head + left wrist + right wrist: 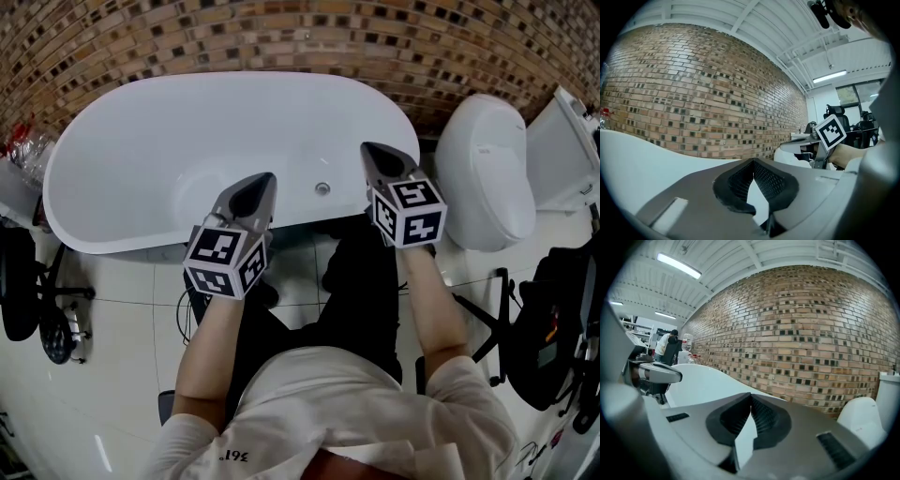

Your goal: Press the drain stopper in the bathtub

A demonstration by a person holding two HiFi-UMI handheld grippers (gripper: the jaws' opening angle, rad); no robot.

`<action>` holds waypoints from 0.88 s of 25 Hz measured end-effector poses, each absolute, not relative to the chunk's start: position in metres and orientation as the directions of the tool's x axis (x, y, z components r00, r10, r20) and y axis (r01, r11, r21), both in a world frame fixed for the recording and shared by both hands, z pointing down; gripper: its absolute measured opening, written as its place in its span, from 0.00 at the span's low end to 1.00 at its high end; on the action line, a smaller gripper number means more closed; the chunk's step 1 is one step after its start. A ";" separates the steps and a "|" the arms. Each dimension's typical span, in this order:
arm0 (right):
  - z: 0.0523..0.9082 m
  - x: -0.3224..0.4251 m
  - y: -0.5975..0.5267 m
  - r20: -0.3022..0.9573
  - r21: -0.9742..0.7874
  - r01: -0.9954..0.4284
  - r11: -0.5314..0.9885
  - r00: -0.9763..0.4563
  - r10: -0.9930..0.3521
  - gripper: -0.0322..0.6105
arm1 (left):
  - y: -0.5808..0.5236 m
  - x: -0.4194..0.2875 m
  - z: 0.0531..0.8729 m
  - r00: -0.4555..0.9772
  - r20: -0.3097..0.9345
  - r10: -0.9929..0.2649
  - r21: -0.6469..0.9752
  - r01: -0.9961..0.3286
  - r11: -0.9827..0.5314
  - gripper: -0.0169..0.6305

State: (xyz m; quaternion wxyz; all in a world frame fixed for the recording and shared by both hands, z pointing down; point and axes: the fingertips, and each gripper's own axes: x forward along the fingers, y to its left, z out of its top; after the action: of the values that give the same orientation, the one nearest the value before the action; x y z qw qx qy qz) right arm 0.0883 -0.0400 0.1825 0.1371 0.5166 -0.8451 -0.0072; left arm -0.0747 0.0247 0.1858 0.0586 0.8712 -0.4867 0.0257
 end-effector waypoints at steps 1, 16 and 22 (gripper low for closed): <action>0.182 0.089 -0.039 0.214 0.159 -0.874 0.458 -0.423 -0.881 0.07 | 0.026 -0.074 0.187 0.527 0.102 -0.844 0.077 -0.850 -0.522 0.03; 0.195 0.089 -0.025 0.225 0.210 -0.858 0.469 -0.424 -0.877 0.07 | 0.032 -0.065 0.196 0.539 0.115 -0.834 0.100 -0.842 -0.530 0.03; 0.200 0.080 -0.022 0.239 0.218 -0.844 0.490 -0.440 -0.865 0.07 | 0.035 -0.069 0.197 0.540 0.109 -0.835 0.107 -0.841 -0.530 0.03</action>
State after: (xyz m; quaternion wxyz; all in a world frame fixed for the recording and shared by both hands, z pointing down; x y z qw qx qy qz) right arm 0.0796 -0.0215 0.2002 0.1608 0.5039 -0.8480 -0.0332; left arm -0.0690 0.0354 0.1969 0.0732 0.8745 -0.4790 0.0223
